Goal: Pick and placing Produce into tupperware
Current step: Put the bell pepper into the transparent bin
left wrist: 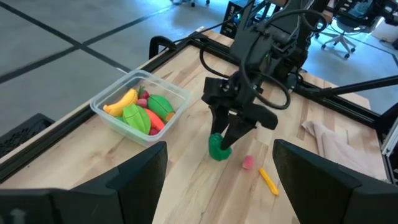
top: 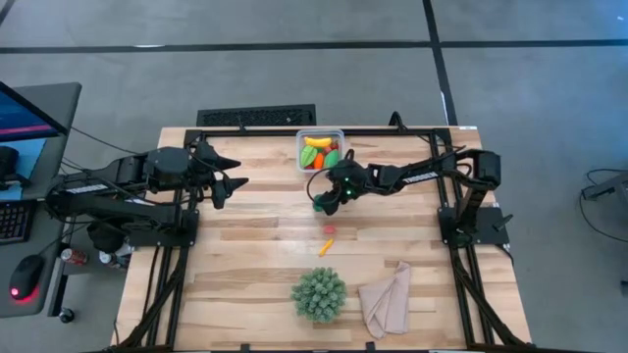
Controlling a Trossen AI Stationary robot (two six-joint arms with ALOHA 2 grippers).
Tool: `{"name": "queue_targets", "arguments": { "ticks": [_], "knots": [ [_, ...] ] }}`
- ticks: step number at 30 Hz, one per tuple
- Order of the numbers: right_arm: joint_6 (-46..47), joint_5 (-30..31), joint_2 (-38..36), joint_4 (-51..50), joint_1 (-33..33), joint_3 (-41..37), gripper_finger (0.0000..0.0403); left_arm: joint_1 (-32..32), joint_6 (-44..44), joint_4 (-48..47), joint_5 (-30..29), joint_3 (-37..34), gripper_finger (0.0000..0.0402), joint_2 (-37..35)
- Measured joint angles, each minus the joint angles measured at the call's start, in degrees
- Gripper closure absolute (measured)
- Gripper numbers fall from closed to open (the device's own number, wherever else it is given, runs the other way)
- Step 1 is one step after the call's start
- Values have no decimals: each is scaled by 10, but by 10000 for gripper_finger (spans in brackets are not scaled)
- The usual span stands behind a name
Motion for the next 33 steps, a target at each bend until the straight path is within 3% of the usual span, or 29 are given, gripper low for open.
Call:
{"name": "queue_targets", "arguments": {
  "ticks": [12,20,33],
  "knots": [
    [41,-85,0,125,-2,1,224,0,-10,-8,0,0,118,0],
    [56,-133,-8,139,-37,1,221,0,-10,-9,0,0,118,0],
    [29,-137,-117,119,-123,1,223,0,-11,-9,0,0,118,0]
  ]
}}
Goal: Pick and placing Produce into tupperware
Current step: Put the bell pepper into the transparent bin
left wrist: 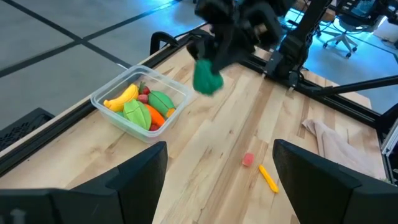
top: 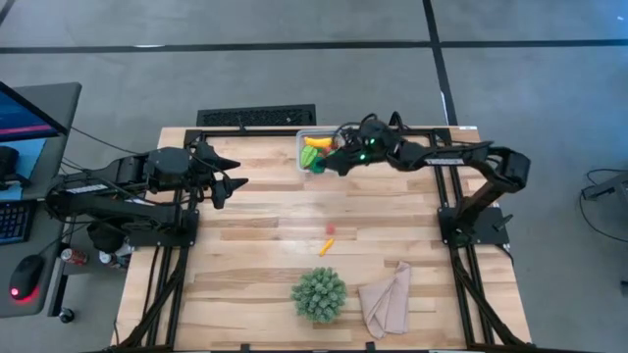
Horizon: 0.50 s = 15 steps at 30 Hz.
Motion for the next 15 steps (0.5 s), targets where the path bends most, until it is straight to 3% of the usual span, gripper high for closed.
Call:
{"name": "queue_targets", "arguments": {
  "ticks": [7,15],
  "knots": [
    [-43,30,-30,-68,-64,0,225,0,-3,0,0,0,118,0],
    [-56,75,-15,-89,-119,0,223,0,-4,0,-9,0,118,2]
  ]
}}
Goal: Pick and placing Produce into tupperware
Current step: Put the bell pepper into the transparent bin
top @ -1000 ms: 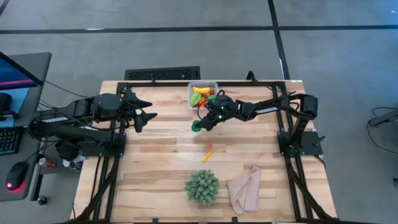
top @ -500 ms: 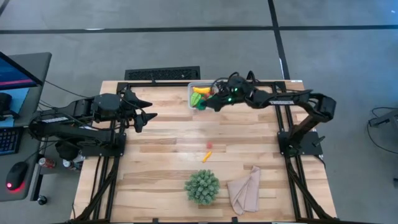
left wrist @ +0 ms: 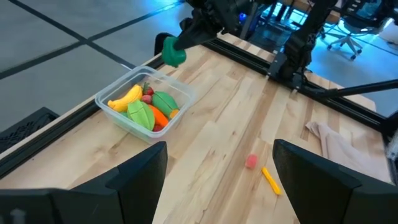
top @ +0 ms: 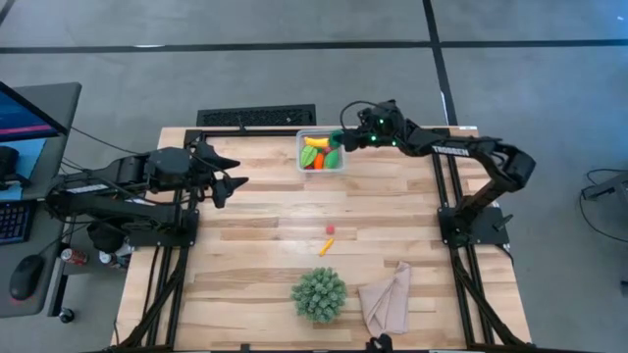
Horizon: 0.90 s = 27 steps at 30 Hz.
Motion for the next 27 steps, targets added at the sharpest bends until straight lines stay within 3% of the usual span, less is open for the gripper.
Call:
{"name": "queue_targets", "arguments": {
  "ticks": [12,27],
  "knots": [
    [-47,80,29,15,-7,1,219,0,-4,5,-6,0,118,37],
    [-59,77,132,16,18,39,215,-18,-22,37,-3,0,118,72]
  ]
}}
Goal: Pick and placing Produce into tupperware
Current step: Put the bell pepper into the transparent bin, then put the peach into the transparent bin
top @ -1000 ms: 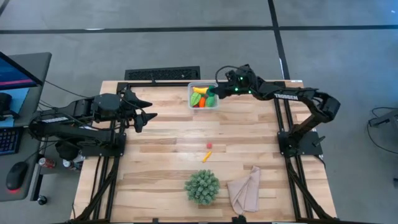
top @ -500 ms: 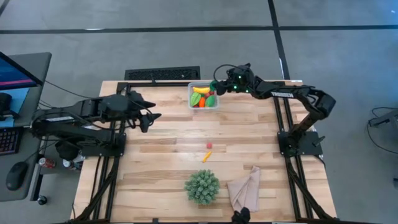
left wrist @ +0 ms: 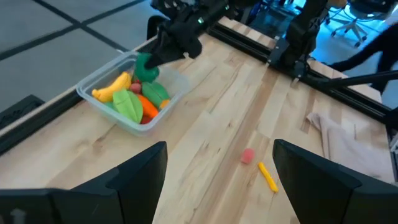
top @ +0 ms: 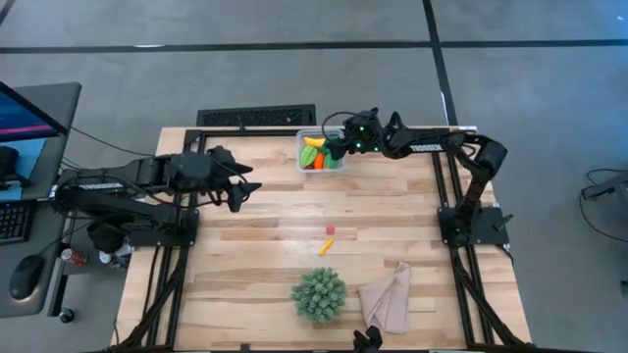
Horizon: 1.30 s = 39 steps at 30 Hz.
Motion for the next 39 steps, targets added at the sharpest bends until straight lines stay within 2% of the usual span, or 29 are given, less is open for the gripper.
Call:
{"name": "queue_targets", "arguments": {
  "ticks": [11,20,25,34,39],
  "knots": [
    [-31,1,-4,-7,-6,25,203,-21,-22,-7,-18,0,118,0],
    [-31,-1,-4,-32,-6,30,145,-22,-23,-9,-30,0,118,0],
    [-32,-4,-9,-36,-6,29,133,-22,-22,-9,-31,0,118,0],
    [-97,-2,-116,-48,4,29,133,-22,-10,-22,-32,0,118,0],
    [-129,-4,-194,-94,23,29,132,-22,20,-19,-33,-1,118,13]
  ]
}}
